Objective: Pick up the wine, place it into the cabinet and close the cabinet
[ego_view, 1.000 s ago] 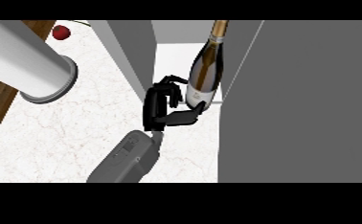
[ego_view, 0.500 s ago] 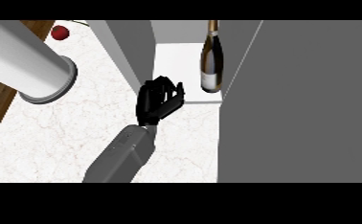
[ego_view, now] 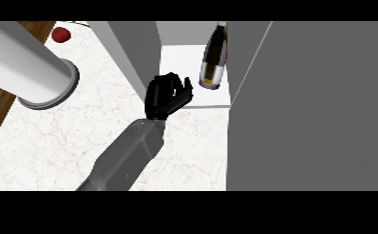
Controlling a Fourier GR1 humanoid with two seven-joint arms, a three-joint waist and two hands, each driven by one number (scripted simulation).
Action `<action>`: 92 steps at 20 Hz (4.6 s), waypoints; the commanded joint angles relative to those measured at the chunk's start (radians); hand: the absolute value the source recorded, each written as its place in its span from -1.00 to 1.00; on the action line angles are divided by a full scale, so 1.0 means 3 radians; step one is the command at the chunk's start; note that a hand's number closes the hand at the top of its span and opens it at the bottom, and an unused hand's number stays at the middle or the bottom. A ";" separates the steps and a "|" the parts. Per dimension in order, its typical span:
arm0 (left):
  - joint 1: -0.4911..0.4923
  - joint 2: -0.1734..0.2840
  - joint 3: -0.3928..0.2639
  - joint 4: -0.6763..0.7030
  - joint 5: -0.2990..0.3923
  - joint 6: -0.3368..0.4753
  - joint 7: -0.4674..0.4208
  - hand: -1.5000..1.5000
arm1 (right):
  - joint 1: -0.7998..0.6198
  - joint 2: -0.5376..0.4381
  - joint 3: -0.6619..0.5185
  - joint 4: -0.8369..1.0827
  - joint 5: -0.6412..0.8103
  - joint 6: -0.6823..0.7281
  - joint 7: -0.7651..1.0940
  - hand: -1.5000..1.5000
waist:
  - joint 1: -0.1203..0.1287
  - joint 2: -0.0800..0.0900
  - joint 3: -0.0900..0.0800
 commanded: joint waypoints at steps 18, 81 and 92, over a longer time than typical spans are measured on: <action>-0.1057 0.0000 0.0127 0.1127 0.0530 -0.0082 0.0130 1.00 | -0.0003 0.0045 0.0126 0.0045 0.0125 0.0032 -0.0071 -1.00 | -0.0062 0.0025 -0.0001; 0.2094 0.1467 -0.0786 -0.4412 -0.0670 0.0983 0.0838 -1.00 | -0.0249 -0.0371 0.0172 -0.0183 0.0142 0.0299 0.0244 1.00 | 0.0111 -0.0021 0.0002; 0.3147 0.2141 -0.0266 -0.5165 -0.0573 0.0810 0.0634 -1.00 | 0.0262 -0.0511 0.1024 -0.0816 -0.0475 0.0527 0.1095 1.00 | 0.0140 -0.0031 -0.0005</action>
